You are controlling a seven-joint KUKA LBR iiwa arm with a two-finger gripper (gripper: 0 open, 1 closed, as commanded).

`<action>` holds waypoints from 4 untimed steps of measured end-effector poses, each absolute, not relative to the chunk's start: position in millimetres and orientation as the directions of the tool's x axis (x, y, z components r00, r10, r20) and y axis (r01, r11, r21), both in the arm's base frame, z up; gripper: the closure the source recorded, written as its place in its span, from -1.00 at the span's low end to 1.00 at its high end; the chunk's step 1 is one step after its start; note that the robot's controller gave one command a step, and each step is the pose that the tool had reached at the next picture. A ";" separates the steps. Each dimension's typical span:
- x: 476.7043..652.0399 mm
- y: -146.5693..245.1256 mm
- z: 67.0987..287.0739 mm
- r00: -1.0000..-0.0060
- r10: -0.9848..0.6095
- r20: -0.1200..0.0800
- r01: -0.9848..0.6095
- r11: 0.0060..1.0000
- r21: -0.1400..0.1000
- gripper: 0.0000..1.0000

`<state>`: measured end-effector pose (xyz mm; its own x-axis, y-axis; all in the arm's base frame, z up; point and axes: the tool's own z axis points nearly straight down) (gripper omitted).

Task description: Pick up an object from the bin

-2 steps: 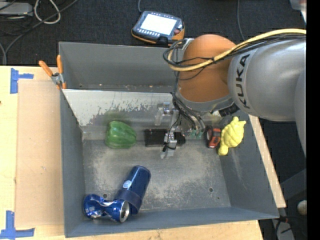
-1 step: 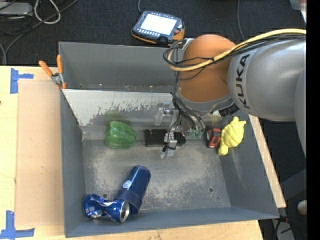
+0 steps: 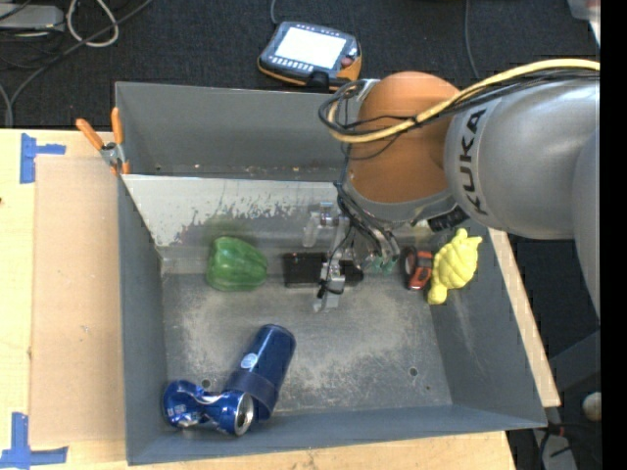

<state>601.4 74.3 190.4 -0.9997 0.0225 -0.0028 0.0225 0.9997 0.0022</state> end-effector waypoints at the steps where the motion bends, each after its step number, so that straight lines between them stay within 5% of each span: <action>1: 612.1 73.4 147.3 -0.963 -0.271 -0.001 -0.271 0.963 0.001 -1.00; 2: 603.0 71.0 142.5 -0.980 -0.200 0.001 -0.200 0.980 0.002 -1.00; 3: 595.4 52.4 229.3 -0.959 -0.282 0.001 -0.282 0.959 0.002 -1.00; 4: 588.8 37.7 145.2 -0.976 -0.220 0.005 -0.220 0.976 0.004 -1.00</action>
Offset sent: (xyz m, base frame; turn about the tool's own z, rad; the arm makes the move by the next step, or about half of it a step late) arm -0.0086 -0.0036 -0.0506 0.2038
